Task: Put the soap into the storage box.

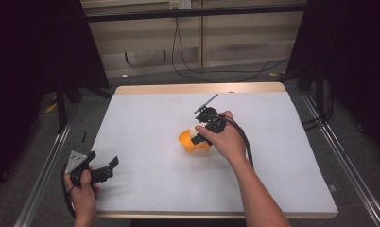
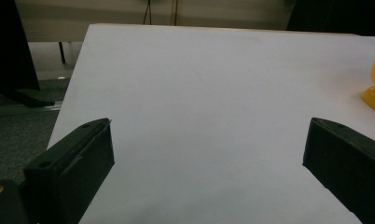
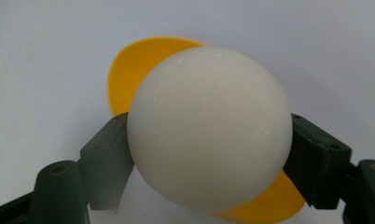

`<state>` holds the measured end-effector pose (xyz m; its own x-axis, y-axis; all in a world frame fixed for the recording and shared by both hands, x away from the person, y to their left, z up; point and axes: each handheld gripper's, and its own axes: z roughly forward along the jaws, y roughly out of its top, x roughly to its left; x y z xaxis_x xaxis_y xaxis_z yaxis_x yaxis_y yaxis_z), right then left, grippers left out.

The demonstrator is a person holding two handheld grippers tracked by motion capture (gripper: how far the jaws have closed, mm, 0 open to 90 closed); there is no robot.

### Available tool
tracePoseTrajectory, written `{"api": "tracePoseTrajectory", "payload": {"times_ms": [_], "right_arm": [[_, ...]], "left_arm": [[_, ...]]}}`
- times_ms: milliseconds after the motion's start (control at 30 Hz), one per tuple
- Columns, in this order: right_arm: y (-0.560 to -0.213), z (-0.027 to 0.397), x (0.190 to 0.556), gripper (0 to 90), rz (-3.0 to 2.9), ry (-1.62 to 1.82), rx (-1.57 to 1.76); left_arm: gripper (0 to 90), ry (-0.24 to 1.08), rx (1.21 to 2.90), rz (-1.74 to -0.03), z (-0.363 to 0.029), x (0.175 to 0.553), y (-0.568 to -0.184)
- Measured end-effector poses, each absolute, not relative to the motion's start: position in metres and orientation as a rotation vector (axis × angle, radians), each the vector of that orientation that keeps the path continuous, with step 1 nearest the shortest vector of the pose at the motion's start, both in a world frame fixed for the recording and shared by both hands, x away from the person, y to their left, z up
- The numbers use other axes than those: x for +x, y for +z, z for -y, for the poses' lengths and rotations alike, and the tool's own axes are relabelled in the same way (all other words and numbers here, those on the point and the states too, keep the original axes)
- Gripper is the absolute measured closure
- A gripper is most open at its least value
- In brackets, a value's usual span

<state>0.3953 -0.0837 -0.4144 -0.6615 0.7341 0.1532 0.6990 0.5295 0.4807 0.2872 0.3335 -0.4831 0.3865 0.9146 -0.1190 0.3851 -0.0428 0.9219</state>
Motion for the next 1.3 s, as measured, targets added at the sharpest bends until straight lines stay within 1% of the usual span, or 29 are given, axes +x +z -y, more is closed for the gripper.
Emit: {"api": "tracePoseTrajectory", "payload": {"times_ms": [700, 800, 1100, 1300], "right_arm": [[-0.423, 0.083, 0.398, 23.3, -2.667, 0.800, 1.320], [-0.422, 0.084, 0.398, 21.4, -2.660, 0.841, 1.334], [-0.418, 0.088, 0.394, 20.2, -2.640, 0.841, 1.327], [-0.415, 0.097, 0.390, 16.7, -2.617, 0.876, 1.349]], "left_arm": [[1.7, 0.642, 1.623, -1.182, -0.333, 0.288, -0.483], [1.7, 0.640, 1.624, -1.182, -0.333, 0.288, -0.483], [1.7, 0.640, 1.625, -1.182, -0.333, 0.288, -0.483], [1.8, 0.644, 1.632, -1.182, -0.333, 0.288, -0.483]]}}
